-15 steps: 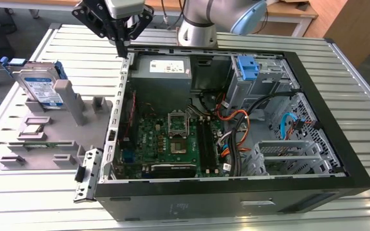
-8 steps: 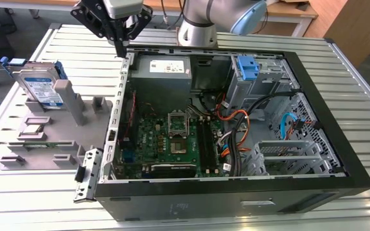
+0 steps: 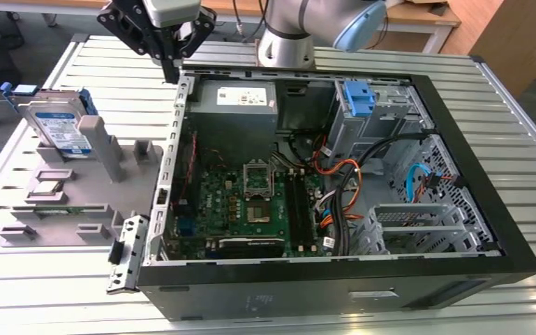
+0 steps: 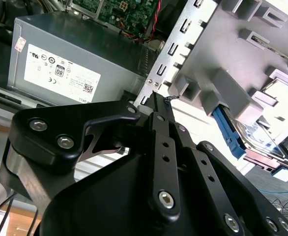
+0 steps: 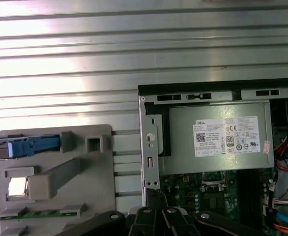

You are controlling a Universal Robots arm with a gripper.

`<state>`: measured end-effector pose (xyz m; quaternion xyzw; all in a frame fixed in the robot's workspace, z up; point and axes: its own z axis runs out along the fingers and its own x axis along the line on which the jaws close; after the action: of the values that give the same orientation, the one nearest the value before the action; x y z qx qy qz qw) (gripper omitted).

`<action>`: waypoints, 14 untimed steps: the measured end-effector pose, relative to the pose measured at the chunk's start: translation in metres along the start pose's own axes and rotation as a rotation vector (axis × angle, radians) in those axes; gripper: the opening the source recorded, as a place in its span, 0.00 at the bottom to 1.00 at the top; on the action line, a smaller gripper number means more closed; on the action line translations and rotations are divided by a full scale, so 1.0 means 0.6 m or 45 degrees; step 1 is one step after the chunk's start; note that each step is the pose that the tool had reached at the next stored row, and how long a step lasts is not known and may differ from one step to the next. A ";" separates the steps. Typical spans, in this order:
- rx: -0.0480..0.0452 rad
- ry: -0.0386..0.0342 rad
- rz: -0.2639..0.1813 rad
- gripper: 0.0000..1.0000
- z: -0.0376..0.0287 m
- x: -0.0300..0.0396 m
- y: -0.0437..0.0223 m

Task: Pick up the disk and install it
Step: 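Reach for the disk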

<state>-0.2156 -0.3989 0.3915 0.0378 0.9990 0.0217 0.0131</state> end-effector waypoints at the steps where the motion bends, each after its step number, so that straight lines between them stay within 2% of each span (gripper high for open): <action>1: 0.000 0.0001 0.000 0.11 0.000 0.000 0.000; 14: 0.000 0.0001 0.000 0.11 0.000 0.004 0.000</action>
<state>-0.2182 -0.3989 0.3915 0.0379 0.9990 0.0217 0.0131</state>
